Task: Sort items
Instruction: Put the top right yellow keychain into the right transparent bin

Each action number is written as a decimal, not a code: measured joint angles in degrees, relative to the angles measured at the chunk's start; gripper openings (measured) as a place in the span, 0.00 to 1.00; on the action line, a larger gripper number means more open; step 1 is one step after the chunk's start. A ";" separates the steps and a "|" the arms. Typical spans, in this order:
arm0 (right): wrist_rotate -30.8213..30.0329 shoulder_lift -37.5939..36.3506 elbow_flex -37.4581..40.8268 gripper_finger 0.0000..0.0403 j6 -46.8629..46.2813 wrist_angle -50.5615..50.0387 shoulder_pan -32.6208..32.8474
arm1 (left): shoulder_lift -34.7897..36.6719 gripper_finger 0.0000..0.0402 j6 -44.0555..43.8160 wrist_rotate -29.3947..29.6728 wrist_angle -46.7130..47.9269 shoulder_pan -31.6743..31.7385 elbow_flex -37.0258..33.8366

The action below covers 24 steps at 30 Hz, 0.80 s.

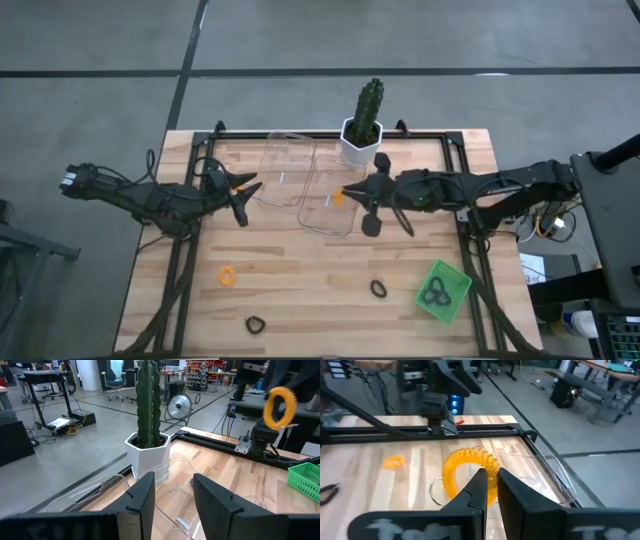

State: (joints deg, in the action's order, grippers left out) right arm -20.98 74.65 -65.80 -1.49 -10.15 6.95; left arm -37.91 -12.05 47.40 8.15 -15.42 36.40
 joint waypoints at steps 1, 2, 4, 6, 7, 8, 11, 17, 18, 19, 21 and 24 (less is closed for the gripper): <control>0.02 0.63 -0.45 0.07 0.00 0.03 -0.57 | 0.00 0.32 0.00 0.00 0.01 -0.01 0.00; 0.11 1.36 -0.92 0.07 -0.01 -0.29 -1.20 | 0.00 0.32 0.00 0.00 0.01 0.00 0.00; 0.95 3.23 -2.93 0.07 -0.19 -2.05 -2.59 | -0.04 0.32 -0.01 0.00 -0.03 0.00 0.00; 2.42 5.66 -5.97 0.07 -1.78 -7.36 -4.24 | -0.15 0.32 -0.47 0.02 -0.01 0.00 0.00; 3.16 7.04 -8.01 0.07 -2.89 -10.96 -5.06 | -0.16 0.32 -0.80 0.00 -0.03 -0.02 0.00; 3.32 8.63 -10.35 0.07 -3.98 -15.01 -5.82 | -0.20 0.32 -1.43 0.00 0.01 -0.01 0.00; 3.49 13.86 -18.00 0.07 -5.82 -28.51 -7.85 | -0.34 0.32 -4.03 0.01 0.06 -0.01 0.00; 8.74 24.11 -31.53 0.07 -4.44 -44.82 -10.96 | -0.81 0.32 -6.83 0.02 0.67 -0.02 0.00; 10.43 25.33 -33.07 0.07 -3.82 -45.73 -11.47 | -0.83 0.32 -6.93 0.00 0.71 -0.01 0.00; 12.07 26.61 -34.47 0.07 -3.31 -46.53 -11.89 | -0.85 0.32 -6.93 0.00 0.73 -0.01 0.00; 15.12 28.62 -36.83 0.07 -2.85 -47.88 -12.90 | -0.83 0.32 -6.93 0.02 0.82 -0.01 0.00; 17.98 31.23 -39.21 0.07 -3.01 -49.67 -14.33 | -0.83 0.32 -6.93 0.00 0.91 -0.01 0.00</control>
State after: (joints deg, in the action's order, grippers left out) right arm -3.00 105.88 -105.02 -4.50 -59.82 -7.38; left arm -38.74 -18.98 47.40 9.07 -15.43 36.40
